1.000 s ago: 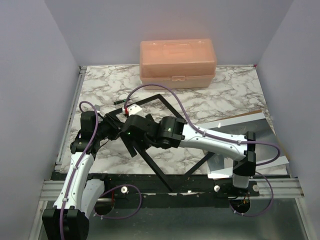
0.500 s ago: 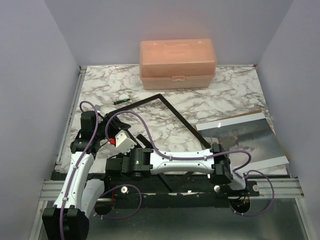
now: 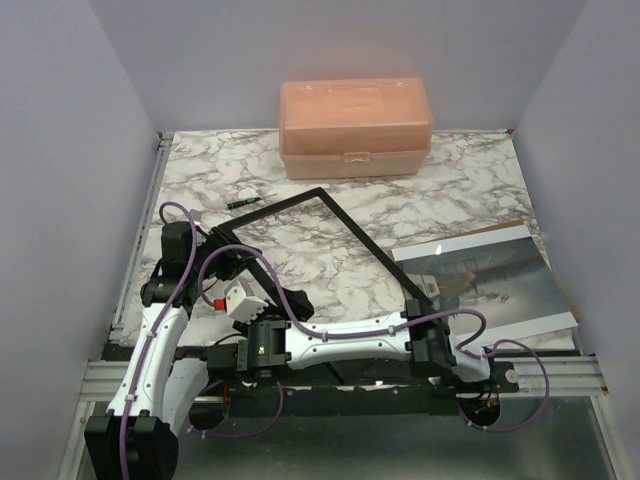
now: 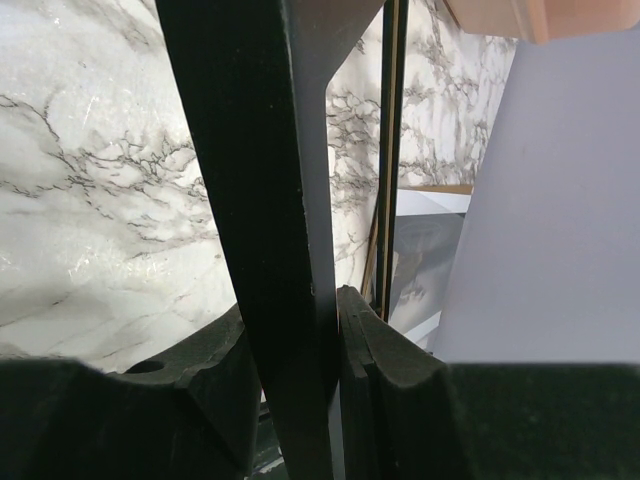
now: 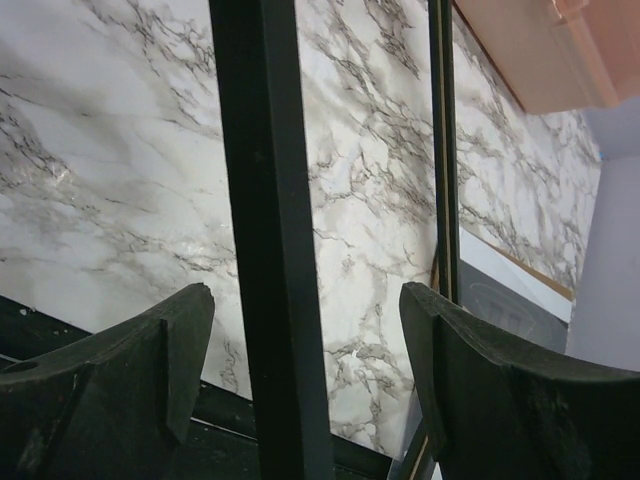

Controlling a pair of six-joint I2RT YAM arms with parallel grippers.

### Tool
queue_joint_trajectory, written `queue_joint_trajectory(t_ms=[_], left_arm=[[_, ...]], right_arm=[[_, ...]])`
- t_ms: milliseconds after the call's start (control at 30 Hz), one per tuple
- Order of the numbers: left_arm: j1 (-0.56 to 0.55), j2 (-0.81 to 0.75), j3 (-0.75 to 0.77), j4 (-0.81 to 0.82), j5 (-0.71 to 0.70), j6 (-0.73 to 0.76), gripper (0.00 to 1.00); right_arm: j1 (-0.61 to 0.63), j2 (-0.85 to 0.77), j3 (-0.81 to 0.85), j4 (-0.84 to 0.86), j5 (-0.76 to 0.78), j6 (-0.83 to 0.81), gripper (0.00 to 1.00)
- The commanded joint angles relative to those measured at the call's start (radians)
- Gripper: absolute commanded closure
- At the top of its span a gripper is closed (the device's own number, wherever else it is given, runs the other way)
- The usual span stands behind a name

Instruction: Put the photo into the frame

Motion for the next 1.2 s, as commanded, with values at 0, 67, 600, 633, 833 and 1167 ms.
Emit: queue_joint_trajectory(t_ms=[0, 67, 600, 633, 833, 1167], left_arm=[[0.002, -0.007, -0.002, 0.017, 0.019, 0.042, 1.00], [0.002, -0.004, -0.003, 0.018, 0.019, 0.042, 1.00], [0.002, -0.021, 0.009, 0.006, 0.024, 0.041, 1.00], [0.002, -0.020, 0.011, 0.005, 0.026, 0.042, 1.00], [0.002, -0.017, 0.014, 0.005, 0.028, 0.038, 1.00], [0.002, -0.067, 0.024, 0.036, 0.047, 0.027, 0.10]], right_arm=[[0.012, 0.060, -0.008, -0.033, 0.076, 0.048, 0.19], [0.012, 0.071, -0.013, -0.026, 0.083, 0.045, 0.20], [0.011, 0.093, -0.086, -0.046, 0.195, 0.133, 0.51], [0.011, 0.094, -0.086, -0.046, 0.198, 0.134, 0.58], [0.010, 0.081, -0.089, -0.046, 0.222, 0.134, 0.82], [0.010, 0.058, -0.072, -0.046, 0.247, 0.115, 0.99]])
